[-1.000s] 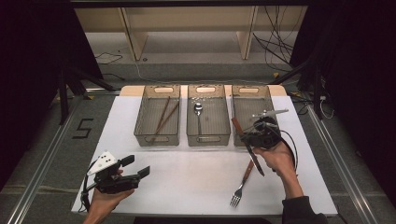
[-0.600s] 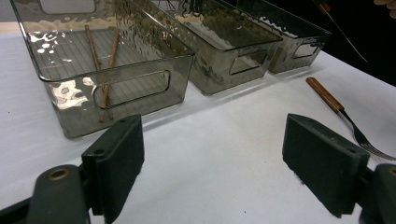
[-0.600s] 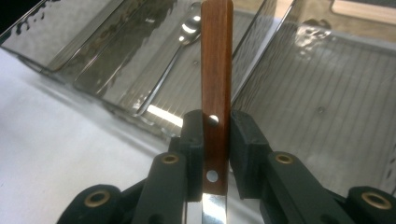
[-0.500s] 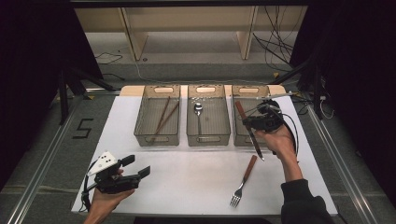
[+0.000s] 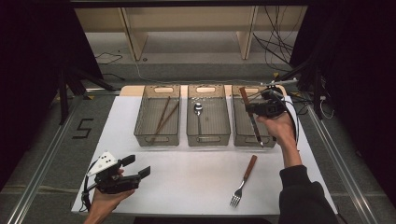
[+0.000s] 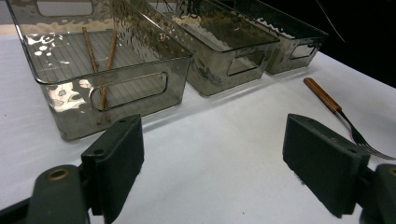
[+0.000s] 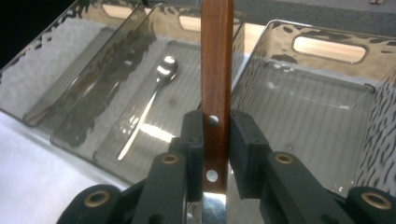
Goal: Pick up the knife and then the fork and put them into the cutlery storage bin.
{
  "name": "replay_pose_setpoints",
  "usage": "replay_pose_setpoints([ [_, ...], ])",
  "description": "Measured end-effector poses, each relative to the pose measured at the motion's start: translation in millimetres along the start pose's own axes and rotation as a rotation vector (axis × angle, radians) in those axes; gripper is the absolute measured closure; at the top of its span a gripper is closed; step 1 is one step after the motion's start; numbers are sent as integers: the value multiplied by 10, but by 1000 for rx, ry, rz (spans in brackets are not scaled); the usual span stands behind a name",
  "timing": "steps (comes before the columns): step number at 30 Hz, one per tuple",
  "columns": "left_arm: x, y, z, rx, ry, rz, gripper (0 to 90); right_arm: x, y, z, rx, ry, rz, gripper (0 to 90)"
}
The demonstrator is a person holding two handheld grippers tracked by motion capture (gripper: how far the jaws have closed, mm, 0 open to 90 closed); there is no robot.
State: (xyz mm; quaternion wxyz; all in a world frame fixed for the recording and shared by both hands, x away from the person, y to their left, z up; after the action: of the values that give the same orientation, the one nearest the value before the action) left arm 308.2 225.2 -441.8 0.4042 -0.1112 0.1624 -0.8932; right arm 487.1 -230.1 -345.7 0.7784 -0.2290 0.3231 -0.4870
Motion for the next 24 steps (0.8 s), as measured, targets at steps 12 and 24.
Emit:
replay_pose_setpoints([
  [12,5,1,2,1,2,-2,202,119,93,197,54,64,-29,768],
  [24,1,1,0,1,-1,-5,202,271,223,256,72,110,-63,768],
])
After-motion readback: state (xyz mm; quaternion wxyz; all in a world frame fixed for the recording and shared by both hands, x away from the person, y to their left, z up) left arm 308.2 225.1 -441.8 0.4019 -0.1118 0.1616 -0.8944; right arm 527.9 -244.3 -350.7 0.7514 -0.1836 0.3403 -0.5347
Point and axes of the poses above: each handheld gripper's, and its own axes: y roughly forward along the jaws, z roughly out of its top, x roughly to its right, the point moved 1 cm from there along y, roughly forward along the jaws, and after that the axes turned 9 degrees about y, right-handed, at the moved point
